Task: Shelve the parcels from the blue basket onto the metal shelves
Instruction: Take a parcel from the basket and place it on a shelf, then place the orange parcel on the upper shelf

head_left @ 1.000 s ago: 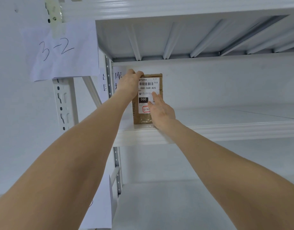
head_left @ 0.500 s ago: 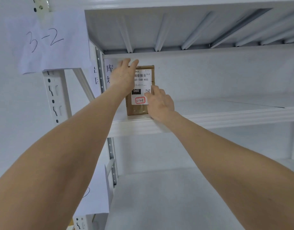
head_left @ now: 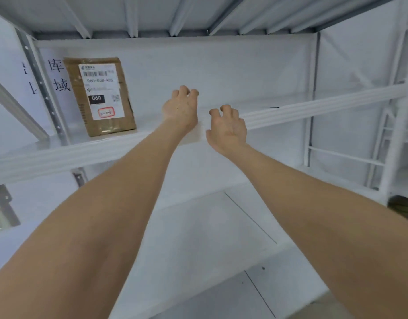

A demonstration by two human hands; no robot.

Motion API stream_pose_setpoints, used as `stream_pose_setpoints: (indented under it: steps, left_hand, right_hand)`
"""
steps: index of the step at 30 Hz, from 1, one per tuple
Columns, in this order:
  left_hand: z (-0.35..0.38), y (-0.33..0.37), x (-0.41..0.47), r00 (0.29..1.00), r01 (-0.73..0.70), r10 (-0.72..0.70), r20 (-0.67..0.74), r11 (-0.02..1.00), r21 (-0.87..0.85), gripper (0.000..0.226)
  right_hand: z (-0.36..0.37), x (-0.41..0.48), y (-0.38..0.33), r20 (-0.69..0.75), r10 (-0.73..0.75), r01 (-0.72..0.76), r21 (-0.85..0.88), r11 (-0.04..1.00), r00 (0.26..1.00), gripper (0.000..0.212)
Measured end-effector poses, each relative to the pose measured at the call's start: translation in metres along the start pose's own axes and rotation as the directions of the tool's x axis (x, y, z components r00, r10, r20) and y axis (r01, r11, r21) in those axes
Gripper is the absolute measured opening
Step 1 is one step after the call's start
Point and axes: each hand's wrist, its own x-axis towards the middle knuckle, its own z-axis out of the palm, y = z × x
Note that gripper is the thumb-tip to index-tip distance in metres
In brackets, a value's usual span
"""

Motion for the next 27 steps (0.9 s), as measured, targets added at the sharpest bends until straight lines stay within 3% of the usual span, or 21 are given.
stream_pose_setpoints:
  steps: [7,15,21,27]
  left_hand:
    - [0.039,0.158,-0.011,0.984,-0.169,0.176,0.038,0.976,-0.138,0.056]
    - [0.098,0.374,-0.037,0.930,-0.264,0.314,0.192,0.933,-0.245,0.054]
    - [0.146,0.520,-0.069,0.855,-0.324,0.436,0.280,0.871,-0.369,0.054]
    - [0.206,0.639,-0.092,0.750,-0.371,0.556,0.358,0.802,-0.467,0.051]
  right_hand:
    - [-0.008,-0.040,0.150,0.044,0.181,-0.178,-0.064,0.982,0.982,0.048]
    - [-0.022,-0.106,0.357,0.151,0.357,-0.328,-0.185,0.926,0.922,0.049]
    - [-0.025,-0.161,0.491,0.229,0.459,-0.404,-0.248,0.881,0.859,0.047]
    - [-0.020,-0.199,0.608,0.255,0.613,-0.534,-0.318,0.784,0.748,0.043]
